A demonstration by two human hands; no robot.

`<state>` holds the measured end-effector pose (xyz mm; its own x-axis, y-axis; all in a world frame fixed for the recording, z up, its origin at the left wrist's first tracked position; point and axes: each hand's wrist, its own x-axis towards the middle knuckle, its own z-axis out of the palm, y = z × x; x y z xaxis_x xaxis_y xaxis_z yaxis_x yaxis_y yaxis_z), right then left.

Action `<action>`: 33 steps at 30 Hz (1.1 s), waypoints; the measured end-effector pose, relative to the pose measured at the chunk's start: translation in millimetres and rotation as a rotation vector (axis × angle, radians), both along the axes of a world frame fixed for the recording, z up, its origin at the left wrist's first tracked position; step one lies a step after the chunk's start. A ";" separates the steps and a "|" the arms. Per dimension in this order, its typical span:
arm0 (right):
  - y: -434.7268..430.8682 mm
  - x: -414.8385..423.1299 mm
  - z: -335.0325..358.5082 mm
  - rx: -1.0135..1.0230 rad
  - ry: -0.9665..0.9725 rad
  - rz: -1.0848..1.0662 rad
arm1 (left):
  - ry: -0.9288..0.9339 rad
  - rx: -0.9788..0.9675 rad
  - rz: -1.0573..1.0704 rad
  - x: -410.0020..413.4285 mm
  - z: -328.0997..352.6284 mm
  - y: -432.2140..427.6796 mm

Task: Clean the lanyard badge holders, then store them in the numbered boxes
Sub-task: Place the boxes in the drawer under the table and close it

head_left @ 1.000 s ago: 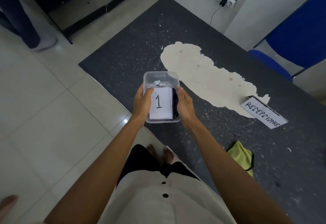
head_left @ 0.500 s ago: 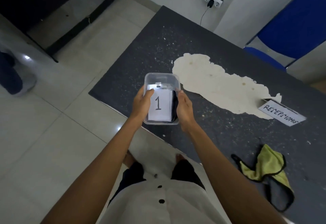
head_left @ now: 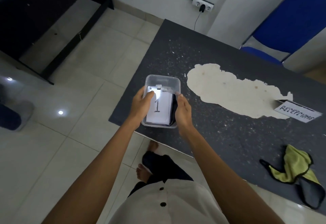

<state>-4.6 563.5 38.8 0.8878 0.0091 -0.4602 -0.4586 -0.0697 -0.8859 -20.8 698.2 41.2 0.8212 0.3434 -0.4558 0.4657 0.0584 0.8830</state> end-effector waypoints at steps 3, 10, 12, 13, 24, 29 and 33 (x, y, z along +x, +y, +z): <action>22.0 16.8 -3.6 -0.004 -0.037 -0.006 | -0.043 0.016 -0.003 20.0 2.0 23.8; 72.1 57.7 -6.8 -0.006 -0.010 -0.025 | -0.026 0.086 0.008 63.1 -6.2 76.4; 86.1 69.9 -4.8 -0.007 -0.007 -0.031 | -0.020 0.101 0.027 73.3 -6.1 88.0; 92.5 75.3 -3.3 -0.006 -0.009 -0.042 | -0.016 0.106 0.033 78.1 -5.3 93.2; 185.3 122.6 0.0 0.020 -0.017 -0.231 | -0.008 0.044 -0.142 145.7 -7.0 189.0; 256.9 140.6 -0.2 0.040 -0.043 -0.415 | -0.003 0.026 -0.250 181.1 -1.6 254.8; 300.6 154.1 4.8 0.054 -0.028 -0.513 | -0.024 0.023 -0.327 209.6 0.6 295.5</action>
<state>149.5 864.1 43.6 0.7961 -0.4081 -0.4468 -0.3976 0.2038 -0.8946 188.9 993.7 41.8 0.9002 0.0693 -0.4299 0.4353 -0.1111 0.8934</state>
